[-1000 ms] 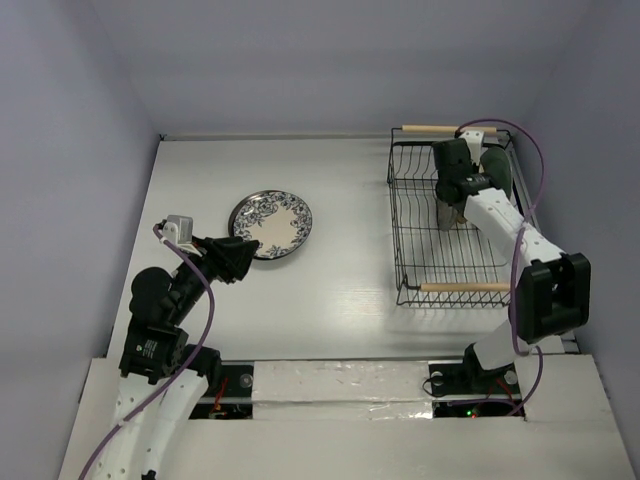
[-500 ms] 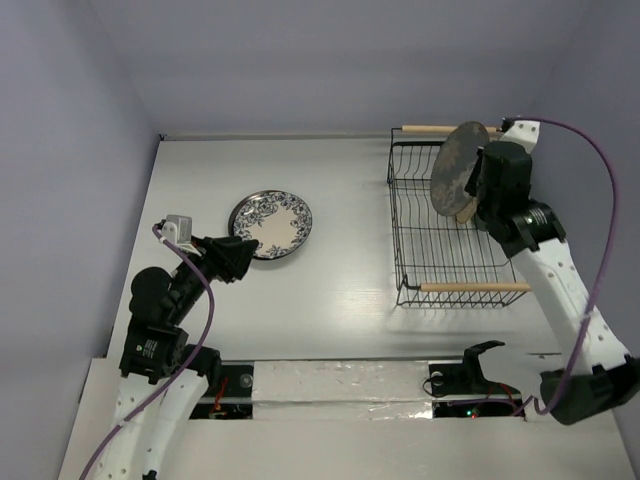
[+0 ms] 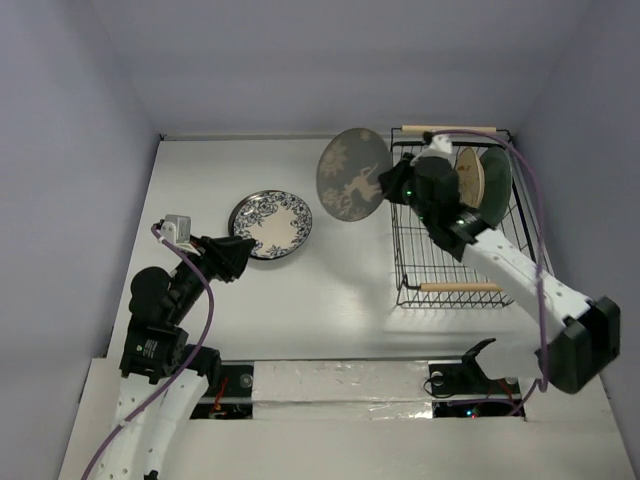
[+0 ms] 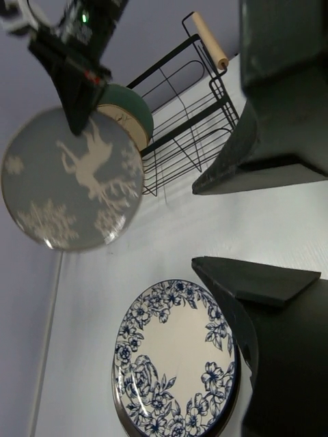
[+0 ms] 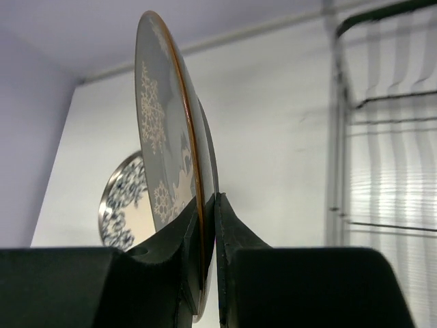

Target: Unload the plates from the dish rack

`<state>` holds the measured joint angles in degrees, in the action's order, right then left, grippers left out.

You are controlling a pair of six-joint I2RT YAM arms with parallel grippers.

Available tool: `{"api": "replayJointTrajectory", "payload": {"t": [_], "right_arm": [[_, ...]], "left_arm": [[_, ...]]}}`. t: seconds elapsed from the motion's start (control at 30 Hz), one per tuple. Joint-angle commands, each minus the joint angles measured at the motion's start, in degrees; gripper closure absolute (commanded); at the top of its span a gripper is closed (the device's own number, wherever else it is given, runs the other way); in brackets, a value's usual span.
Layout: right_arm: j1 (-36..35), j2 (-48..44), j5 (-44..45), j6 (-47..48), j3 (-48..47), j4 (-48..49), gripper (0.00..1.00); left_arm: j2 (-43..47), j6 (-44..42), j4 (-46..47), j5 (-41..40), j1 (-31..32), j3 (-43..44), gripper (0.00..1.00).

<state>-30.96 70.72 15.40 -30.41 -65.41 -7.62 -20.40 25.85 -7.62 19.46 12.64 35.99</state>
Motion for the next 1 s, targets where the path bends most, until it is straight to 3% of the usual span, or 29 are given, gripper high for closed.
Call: {"api": "replayJointTrajectory", "payload": {"t": [0.0,0.07,0.1,0.17,0.37,0.63,0.8,0.97], "right_arm": [[-4.2,5.8,-4.6,-8.2,-3.0,17.9,1.00],[-5.1,8.6,-6.6,-12.1,-2.7,22.0,1.00],[-5.7,11.3,-7.7,-14.5,-2.5,23.6,1.00],[-6.5,14.3,-9.5,-16.5,-3.0,26.1,1.00],[-8.8,24.3,-11.8,-21.9,-4.8,29.3,1.00],[-9.9,32.2,-13.8,-26.4,-5.0,31.2,1.00],[-9.9,35.8,-14.4,-27.8,-5.4,32.0,0.99],[-11.0,40.5,-15.0,-26.3,-9.9,27.0,0.69]], "left_arm": [[0.1,0.2,2.2,0.1,-0.3,-0.5,0.64],[0.2,0.2,2.2,-0.4,-0.3,-0.4,0.78],[0.3,0.3,1.8,-1.5,-0.3,-0.3,0.92],[0.4,0.3,0.7,-3.0,-0.3,0.0,1.00],[0.6,0.4,0.8,-2.9,-0.3,0.0,1.00],[0.9,0.2,1.0,-1.7,-0.3,0.0,0.78],[0.8,0.2,1.3,-1.4,-0.3,-0.1,0.73],[0.8,0.2,1.3,-1.4,-0.3,-0.1,0.70]]}}
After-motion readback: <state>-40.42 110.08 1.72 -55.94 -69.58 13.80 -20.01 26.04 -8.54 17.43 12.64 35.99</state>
